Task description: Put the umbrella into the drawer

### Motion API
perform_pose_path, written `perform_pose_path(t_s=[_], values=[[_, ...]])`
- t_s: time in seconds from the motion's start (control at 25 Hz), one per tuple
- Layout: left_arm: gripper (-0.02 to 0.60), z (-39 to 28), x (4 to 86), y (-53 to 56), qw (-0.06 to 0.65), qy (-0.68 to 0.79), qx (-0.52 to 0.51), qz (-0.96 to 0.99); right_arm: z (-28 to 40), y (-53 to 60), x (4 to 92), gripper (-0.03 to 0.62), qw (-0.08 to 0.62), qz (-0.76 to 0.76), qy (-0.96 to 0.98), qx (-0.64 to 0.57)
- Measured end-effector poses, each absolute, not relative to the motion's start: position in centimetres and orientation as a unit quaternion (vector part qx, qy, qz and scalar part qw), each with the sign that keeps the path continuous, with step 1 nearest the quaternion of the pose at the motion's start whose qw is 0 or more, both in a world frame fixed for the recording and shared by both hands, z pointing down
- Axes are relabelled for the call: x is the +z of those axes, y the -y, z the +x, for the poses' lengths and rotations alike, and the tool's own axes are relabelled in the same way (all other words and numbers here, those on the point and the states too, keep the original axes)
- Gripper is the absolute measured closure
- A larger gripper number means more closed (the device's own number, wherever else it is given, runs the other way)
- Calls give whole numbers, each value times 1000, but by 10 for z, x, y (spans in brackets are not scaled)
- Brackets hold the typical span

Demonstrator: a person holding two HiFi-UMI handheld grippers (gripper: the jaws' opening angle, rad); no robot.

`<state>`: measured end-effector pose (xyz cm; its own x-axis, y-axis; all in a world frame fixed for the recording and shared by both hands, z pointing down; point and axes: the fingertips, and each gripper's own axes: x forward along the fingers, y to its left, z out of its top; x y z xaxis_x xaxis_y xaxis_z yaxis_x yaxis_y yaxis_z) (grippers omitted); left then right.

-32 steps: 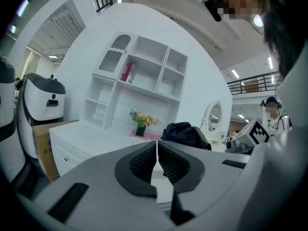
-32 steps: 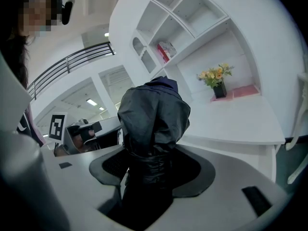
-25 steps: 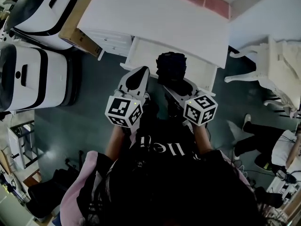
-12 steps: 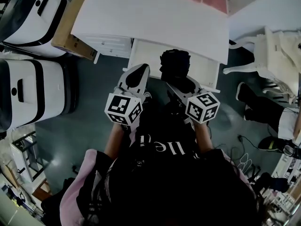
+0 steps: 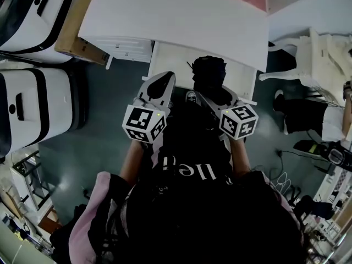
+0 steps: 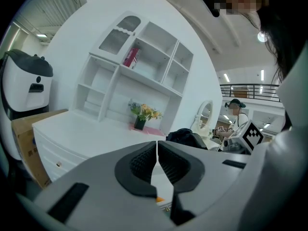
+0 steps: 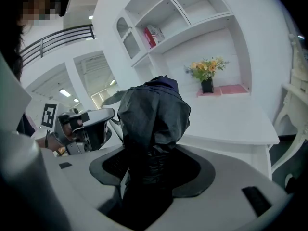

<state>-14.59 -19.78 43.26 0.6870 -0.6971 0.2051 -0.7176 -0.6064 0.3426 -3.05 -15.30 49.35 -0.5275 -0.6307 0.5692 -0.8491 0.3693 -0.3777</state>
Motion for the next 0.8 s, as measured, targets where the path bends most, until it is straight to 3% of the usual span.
perform_pose_path(t_s=[0.32,0.6,0.8], values=[[558,-144,439,207,202,407,32,890,16,180,537,316,300,444,800,270],[558,-145,448,220,210,431,39,877,45,199,590,316,354,393,795,298],[558,-132,450,232,208,439,48,873,60,210,628,316,440,332,796,251]])
